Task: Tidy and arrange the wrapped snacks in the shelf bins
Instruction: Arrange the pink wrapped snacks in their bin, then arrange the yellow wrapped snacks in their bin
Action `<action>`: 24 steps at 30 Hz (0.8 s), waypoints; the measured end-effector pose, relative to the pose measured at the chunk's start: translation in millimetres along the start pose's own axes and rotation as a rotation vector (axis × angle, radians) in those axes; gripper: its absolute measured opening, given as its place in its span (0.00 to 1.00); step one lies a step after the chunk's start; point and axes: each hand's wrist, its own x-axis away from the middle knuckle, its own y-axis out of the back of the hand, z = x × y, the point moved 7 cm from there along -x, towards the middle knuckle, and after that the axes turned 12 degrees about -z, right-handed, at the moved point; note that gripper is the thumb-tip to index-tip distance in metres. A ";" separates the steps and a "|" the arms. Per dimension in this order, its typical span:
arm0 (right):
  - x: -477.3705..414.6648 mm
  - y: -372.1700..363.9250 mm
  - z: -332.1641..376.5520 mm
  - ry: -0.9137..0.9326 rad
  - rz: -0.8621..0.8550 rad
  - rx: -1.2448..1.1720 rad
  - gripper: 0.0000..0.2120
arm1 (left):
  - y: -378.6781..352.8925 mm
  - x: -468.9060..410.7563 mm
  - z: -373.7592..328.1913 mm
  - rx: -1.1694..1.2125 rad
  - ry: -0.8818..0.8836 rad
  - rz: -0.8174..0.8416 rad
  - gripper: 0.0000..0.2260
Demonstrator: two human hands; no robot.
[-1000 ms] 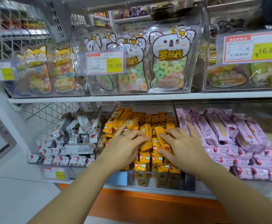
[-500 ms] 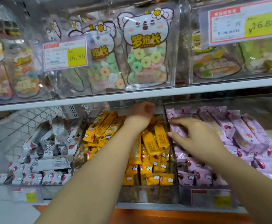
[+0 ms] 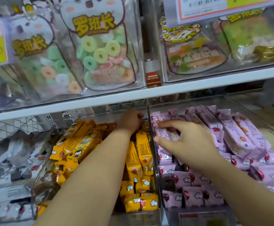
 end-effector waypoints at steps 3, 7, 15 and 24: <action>0.6 0.0 -0.7 -0.011 0.002 -0.015 0.19 | 1.3 1.1 -7.1 -0.076 -0.031 0.002 0.05; 1.7 1.4 -1.2 -0.008 0.005 -0.042 0.19 | 7.0 2.4 -10.5 -0.113 -0.065 -0.055 0.15; 2.7 1.1 0.1 0.017 0.015 -0.057 0.18 | 14.0 13.6 -19.1 -0.099 -0.144 -0.088 0.08; 3.1 1.4 2.7 0.050 0.011 -0.037 0.18 | 43.7 28.3 -30.7 0.071 -0.127 -0.152 0.04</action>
